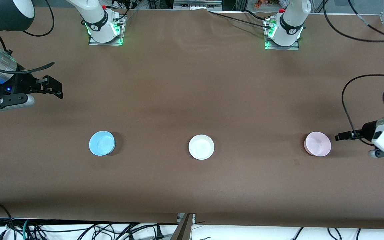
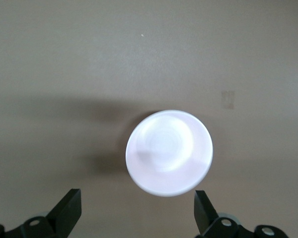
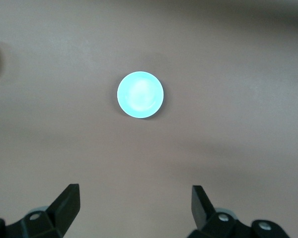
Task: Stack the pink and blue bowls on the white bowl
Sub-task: 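Reach the left gripper down to the pink bowl and grasp its rim, then carry the pink bowl with the left gripper onto the white bowl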
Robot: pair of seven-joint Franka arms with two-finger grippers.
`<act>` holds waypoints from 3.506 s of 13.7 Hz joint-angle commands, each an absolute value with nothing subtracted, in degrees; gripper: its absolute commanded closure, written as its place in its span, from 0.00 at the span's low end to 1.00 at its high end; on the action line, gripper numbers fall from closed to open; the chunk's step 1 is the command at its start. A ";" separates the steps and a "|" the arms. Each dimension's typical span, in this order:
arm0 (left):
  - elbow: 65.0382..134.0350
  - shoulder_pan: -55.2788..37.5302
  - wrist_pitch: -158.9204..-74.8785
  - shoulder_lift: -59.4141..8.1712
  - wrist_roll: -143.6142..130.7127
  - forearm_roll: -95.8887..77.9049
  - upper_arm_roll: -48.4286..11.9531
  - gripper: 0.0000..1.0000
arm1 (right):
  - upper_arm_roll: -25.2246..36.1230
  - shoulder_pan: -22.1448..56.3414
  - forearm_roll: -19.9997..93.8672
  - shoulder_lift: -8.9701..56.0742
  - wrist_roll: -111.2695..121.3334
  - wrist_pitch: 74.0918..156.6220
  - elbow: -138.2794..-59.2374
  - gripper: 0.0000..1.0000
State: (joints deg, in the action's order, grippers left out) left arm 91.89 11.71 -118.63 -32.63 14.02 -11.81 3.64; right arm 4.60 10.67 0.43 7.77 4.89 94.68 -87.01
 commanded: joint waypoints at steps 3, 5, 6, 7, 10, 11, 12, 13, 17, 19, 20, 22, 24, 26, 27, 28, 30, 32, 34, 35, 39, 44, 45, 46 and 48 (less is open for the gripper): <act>97.56 11.95 -133.58 -35.50 18.72 -13.89 3.69 0.00 | 4.66 10.55 1.41 6.94 4.66 93.69 -87.10 0.00; 97.47 12.13 -133.77 -36.56 18.72 -15.90 3.69 0.00 | 4.66 10.55 1.41 7.03 4.66 93.69 -87.10 0.00; 97.47 12.13 -133.86 -36.82 19.07 -16.26 3.69 0.02 | 4.66 10.55 1.41 6.94 4.57 93.69 -87.10 0.01; 97.47 11.95 -133.94 -37.09 19.42 -16.26 3.69 0.06 | 4.66 10.55 1.41 6.94 4.57 93.69 -87.10 0.01; 97.47 11.43 -133.95 -37.70 19.51 -16.26 3.69 0.38 | 4.75 10.55 1.41 7.03 4.66 93.69 -87.10 0.01; 97.47 11.34 -133.95 -37.71 19.51 -16.26 3.69 0.50 | 4.75 10.55 1.41 7.03 4.57 93.69 -87.10 0.00; 97.47 11.34 -133.95 -37.71 19.51 -16.35 3.69 0.60 | 4.75 10.55 1.41 6.94 4.57 93.69 -87.10 0.00; 97.56 11.25 -133.86 -37.71 19.51 -16.35 3.69 0.65 | 4.75 10.55 1.41 7.03 4.66 93.69 -87.10 0.01; 97.65 11.25 -133.68 -37.71 19.51 -16.35 3.69 1.00 | 4.75 10.55 1.41 7.03 4.57 93.69 -87.10 0.01; 97.56 11.25 -133.16 -37.62 19.34 -16.35 3.69 1.00 | 4.75 10.55 1.41 7.03 4.57 93.69 -87.10 0.01; 97.30 11.25 -132.89 -37.44 19.16 -16.43 3.52 1.00 | 4.75 10.55 1.41 7.03 4.57 93.69 -87.10 0.00; 95.63 10.90 -130.62 -36.92 18.64 -17.13 2.90 1.00 | 4.75 10.55 1.41 7.03 4.66 93.69 -87.10 0.01; 92.48 9.50 -127.63 -35.95 18.20 -17.84 0.89 1.00 | 4.66 10.63 0.71 7.12 4.75 93.87 -86.66 0.00; 89.14 6.08 -125.34 -35.86 14.35 -17.84 -0.35 1.00 | 4.83 10.46 1.05 7.29 4.31 93.87 -86.66 0.01; 87.82 4.24 -124.37 -35.69 10.41 -17.84 -0.87 1.00 | 5.01 10.20 1.14 7.64 4.13 93.78 -86.66 0.01; 86.58 2.65 -124.28 -35.60 5.76 -17.32 -2.01 1.00 | 5.01 10.11 0.97 7.82 4.22 93.78 -86.75 0.00; 85.34 -2.52 -124.45 -36.21 -4.43 -17.66 -2.72 1.00 | 5.10 9.23 1.40 9.22 5.27 94.56 -86.75 0.00; 82.29 -9.28 -125.59 -38.39 -14.71 -17.32 -2.64 1.00 | 5.19 9.23 1.23 11.33 6.32 94.75 -86.40 0.01; 78.07 -13.78 -125.94 -41.03 -23.51 -17.40 -2.64 1.00 | 5.19 9.32 0.79 13.26 6.50 95.01 -86.49 0.01; 76.48 -15.97 -126.30 -42.18 -26.34 -17.32 -2.64 1.00 | 5.19 9.23 1.05 13.79 6.59 95.18 -86.48 0.00; 74.71 -22.92 -131.56 -45.26 -28.74 -17.23 -2.37 1.00 | 5.19 8.97 0.70 15.21 11.48 94.93 -86.75 0.00; 75.50 -26.71 -132.80 -46.06 -30.06 -17.05 -2.37 1.00 | 5.19 8.70 1.05 16.44 15.13 94.83 -86.57 0.00; 75.67 -27.15 -132.80 -46.05 -29.97 -16.96 -2.37 1.00 | 5.10 8.96 1.05 16.35 10.42 94.83 -86.57 0.00; 75.76 -27.16 -132.80 -45.97 -29.88 -16.96 -2.37 1.00 | 5.01 8.79 1.84 16.35 3.93 95.10 -86.57 0.00; 75.85 -27.07 -132.71 -46.05 -29.71 -15.74 -2.46 1.00 | 4.75 9.14 1.77 15.91 -2.35 95.01 -86.40 0.00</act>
